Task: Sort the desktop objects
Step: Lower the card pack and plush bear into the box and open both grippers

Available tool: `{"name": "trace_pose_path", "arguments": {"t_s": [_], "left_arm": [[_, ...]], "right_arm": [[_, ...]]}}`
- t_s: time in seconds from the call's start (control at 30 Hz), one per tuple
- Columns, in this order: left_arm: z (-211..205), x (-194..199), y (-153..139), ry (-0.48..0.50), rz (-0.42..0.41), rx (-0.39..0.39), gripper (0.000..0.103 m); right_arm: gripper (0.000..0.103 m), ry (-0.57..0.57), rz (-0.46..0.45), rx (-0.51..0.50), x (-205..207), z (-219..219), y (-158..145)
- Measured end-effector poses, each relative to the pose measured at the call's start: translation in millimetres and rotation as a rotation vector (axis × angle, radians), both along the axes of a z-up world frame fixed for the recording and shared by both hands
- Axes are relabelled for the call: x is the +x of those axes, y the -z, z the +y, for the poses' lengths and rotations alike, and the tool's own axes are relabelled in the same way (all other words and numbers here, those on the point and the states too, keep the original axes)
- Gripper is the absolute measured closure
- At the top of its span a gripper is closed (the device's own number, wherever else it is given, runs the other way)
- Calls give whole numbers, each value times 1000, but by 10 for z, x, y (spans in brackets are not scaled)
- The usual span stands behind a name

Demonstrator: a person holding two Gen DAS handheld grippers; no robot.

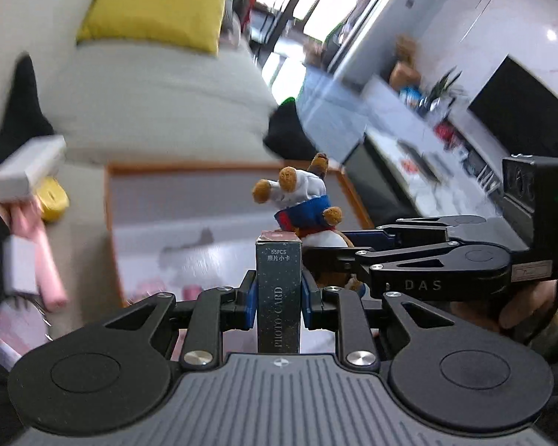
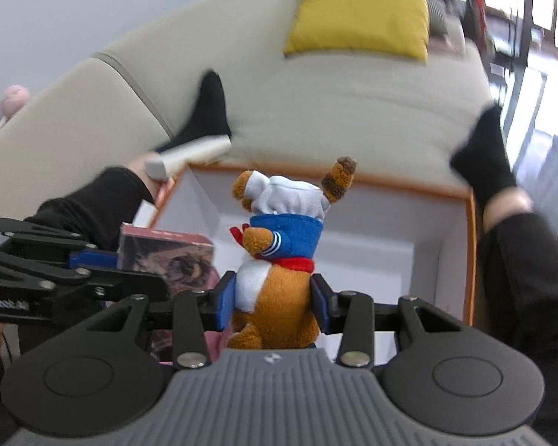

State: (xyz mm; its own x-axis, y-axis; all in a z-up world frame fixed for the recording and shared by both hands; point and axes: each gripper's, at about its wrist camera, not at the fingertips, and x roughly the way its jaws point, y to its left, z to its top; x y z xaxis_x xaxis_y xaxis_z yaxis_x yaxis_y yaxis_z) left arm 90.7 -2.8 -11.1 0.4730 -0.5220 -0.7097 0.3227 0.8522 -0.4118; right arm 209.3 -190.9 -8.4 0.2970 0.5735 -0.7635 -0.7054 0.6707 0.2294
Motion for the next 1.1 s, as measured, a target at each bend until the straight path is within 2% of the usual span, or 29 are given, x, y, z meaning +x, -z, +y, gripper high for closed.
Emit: {"name": "trace_pose_path", "arguments": {"t_s": [0.13, 0.27, 0.6, 0.83, 0.93, 1.0, 1.07, 1.1], "left_arm": [[-146, 145, 273, 4, 116, 61, 77], [-198, 246, 452, -1, 178, 121, 77], [-261, 414, 713, -23, 319, 202, 78], [-220, 421, 770, -42, 345, 174, 75], [-204, 408, 753, -44, 339, 149, 69], [-209, 381, 723, -43, 326, 133, 59], [-195, 343, 686, -37, 313, 122, 55], [-205, 323, 674, -35, 303, 131, 56]], "right_arm": [[59, 4, 125, -43, 41, -82, 260], [59, 0, 213, -77, 35, -85, 502], [59, -35, 313, -105, 198, 115, 789], [58, -55, 378, -120, 307, 204, 948], [55, -63, 381, -117, 318, 198, 946], [54, -64, 383, -115, 328, 182, 944], [53, -67, 381, -113, 334, 163, 933], [53, -70, 379, -114, 337, 155, 930]]}}
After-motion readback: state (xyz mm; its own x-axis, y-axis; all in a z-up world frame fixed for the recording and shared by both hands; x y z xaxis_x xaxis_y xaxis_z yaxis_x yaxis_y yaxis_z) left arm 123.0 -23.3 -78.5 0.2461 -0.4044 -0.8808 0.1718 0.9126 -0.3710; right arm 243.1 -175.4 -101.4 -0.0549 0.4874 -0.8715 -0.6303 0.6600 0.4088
